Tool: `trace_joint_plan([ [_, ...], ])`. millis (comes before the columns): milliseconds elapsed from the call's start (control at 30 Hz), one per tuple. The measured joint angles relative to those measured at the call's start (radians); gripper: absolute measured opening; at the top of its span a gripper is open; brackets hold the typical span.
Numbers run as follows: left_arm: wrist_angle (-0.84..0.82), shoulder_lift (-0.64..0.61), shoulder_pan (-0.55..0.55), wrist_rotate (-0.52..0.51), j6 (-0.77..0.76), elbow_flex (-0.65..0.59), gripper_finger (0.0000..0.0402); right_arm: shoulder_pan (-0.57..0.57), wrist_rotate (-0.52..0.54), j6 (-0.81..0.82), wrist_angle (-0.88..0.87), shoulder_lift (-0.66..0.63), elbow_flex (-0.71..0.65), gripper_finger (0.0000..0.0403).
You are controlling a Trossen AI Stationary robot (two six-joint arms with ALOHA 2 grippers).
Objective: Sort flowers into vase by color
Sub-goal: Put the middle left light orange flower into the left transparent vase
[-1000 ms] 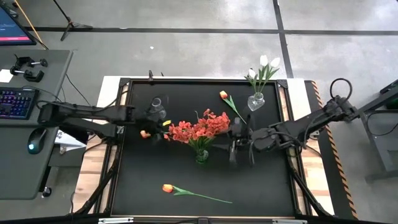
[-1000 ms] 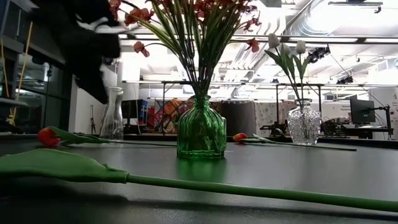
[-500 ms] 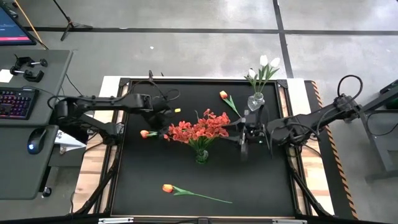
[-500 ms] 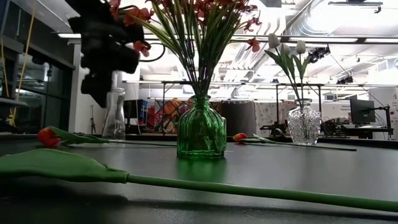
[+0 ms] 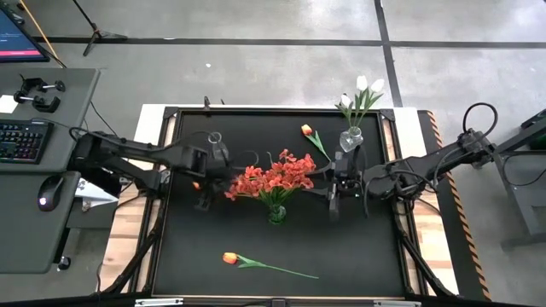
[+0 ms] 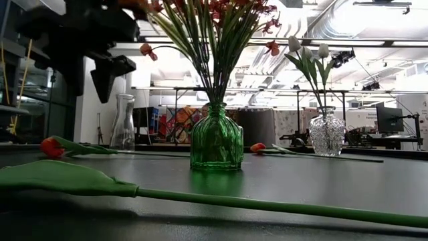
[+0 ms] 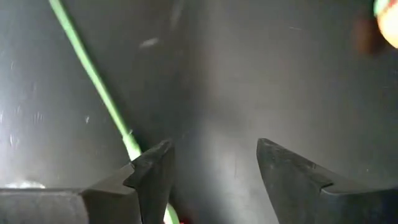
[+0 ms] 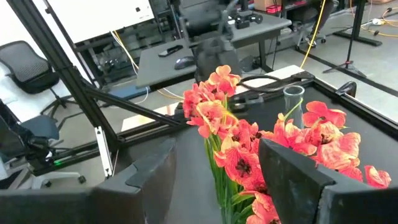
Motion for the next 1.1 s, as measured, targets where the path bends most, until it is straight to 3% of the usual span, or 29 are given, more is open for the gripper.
trace_joint_plan([
  [67,0.013,0.000,-0.033,-0.024,0.051,0.000,0.0209,0.000,-0.004,0.000,-0.005,0.000,0.000,0.0216],
  [267,0.026,0.006,-0.077,-0.308,0.359,-0.025,0.0196,0.000,-0.004,0.000,-0.019,0.000,0.000,0.0216],
  [533,0.036,0.006,-0.044,-0.354,0.446,-0.128,0.0188,0.000,-0.003,0.000,-0.029,0.000,0.000,0.0216],
  [667,0.038,0.006,-0.044,-0.465,0.508,-0.186,0.0181,0.000,-0.003,-0.006,-0.033,0.000,0.000,0.0216],
  [900,0.032,-0.022,-0.041,-0.511,0.532,-0.147,0.0169,0.000,-0.003,-0.008,-0.033,0.000,0.000,0.0216],
  [1100,0.029,-0.142,-0.007,-0.493,0.520,-0.101,0.0165,0.000,-0.006,-0.008,-0.042,0.001,0.000,0.0216],
])
